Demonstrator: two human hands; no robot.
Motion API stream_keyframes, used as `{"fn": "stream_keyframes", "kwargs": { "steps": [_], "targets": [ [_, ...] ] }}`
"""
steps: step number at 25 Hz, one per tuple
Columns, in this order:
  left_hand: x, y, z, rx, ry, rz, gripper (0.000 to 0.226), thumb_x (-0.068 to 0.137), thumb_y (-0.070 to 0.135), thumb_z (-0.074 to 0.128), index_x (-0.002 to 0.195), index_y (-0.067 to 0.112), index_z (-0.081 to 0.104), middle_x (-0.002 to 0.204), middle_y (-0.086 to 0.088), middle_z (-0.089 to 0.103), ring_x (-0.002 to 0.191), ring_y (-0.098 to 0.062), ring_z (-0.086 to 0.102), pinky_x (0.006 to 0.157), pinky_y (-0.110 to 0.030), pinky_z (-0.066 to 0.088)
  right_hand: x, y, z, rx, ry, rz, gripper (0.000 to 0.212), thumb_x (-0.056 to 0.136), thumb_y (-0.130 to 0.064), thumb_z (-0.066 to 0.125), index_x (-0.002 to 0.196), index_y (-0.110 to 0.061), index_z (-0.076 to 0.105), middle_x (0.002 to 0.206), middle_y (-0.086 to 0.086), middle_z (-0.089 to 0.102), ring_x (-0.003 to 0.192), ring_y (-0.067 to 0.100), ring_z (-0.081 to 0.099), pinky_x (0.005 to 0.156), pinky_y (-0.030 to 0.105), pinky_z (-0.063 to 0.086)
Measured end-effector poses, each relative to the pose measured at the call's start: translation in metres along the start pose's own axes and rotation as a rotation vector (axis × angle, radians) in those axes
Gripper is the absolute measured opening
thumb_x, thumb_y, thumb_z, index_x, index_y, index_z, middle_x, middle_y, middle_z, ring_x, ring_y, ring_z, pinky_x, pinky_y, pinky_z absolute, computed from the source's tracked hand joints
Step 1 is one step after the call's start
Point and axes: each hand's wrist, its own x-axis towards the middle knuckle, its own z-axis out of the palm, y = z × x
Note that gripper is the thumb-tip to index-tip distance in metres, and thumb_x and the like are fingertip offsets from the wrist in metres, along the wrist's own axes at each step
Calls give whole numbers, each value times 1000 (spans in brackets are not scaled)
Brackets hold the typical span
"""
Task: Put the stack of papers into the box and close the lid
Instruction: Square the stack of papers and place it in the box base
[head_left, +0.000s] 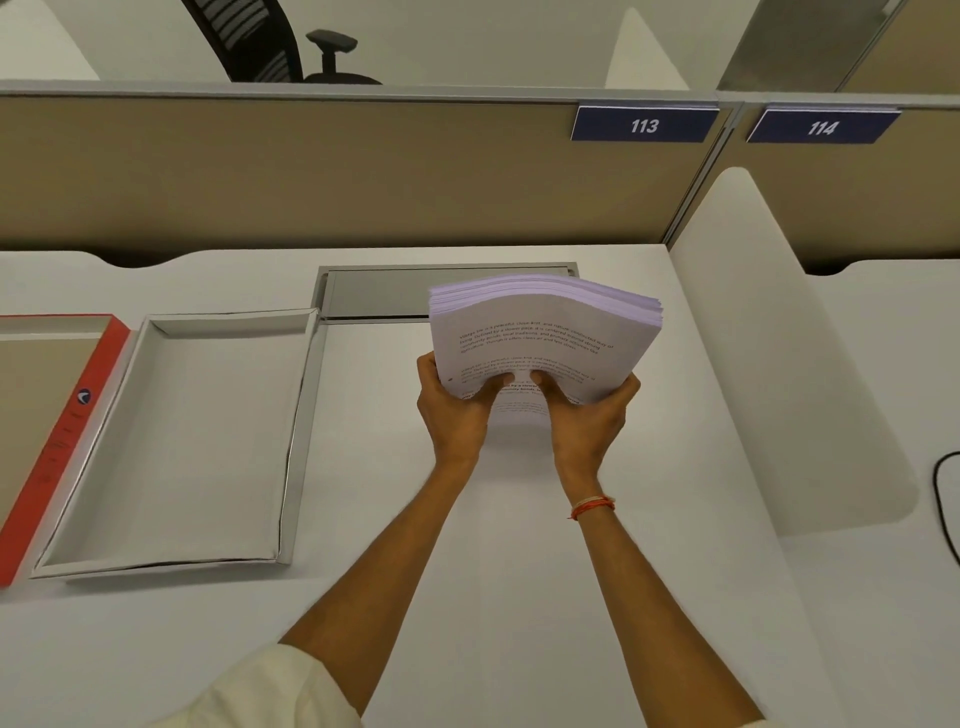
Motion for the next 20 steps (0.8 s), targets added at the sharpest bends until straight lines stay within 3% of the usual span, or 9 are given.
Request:
{"fn": "stream_keyframes", "kwargs": {
  "steps": [3, 6, 11, 14, 20],
  "targets": [
    [4, 5, 6, 15, 26, -5, 63, 65, 29, 89, 104, 49, 45, 99, 24, 60, 95, 7, 62, 67, -7, 53, 3, -4, 8, 10, 34, 6, 76, 64, -30, 92, 121, -31, 41, 114, -9, 58, 105, 11, 62, 81, 21, 60],
    [10, 16, 12, 65, 35, -21, 61, 61, 30, 90, 101, 43, 46, 94, 24, 59, 84, -4, 66, 60, -6, 53, 10, -15, 18, -52, 39, 19, 74, 63, -28, 92, 117, -23, 41, 116, 0, 57, 104, 20, 60, 78, 29, 63],
    [31, 36, 10, 277, 12, -62, 63, 55, 36, 92, 99, 27, 48, 93, 11, 61, 73, -8, 63, 43, -3, 40, 30, -43, 27, -444, -38, -4, 74, 63, -35, 89, 112, -13, 39, 115, 9, 58, 100, 28, 60, 81, 43, 59],
    [40, 45, 6, 428, -21, -104, 62, 55, 36, 93, 100, 19, 53, 101, 0, 68, 75, -14, 62, 48, -10, 39, 41, -54, 28, -631, -140, 25, 75, 66, -38, 88, 116, -8, 40, 117, 13, 59, 102, 30, 62, 86, 43, 58],
    [38, 48, -6, 543, -85, -138, 59, 64, 35, 89, 110, 12, 59, 114, -8, 69, 88, -24, 69, 54, -16, 43, 33, -56, 26, -702, -231, 116, 78, 63, -37, 90, 115, -6, 41, 116, 15, 62, 104, 34, 64, 82, 41, 58]
  ]
}}
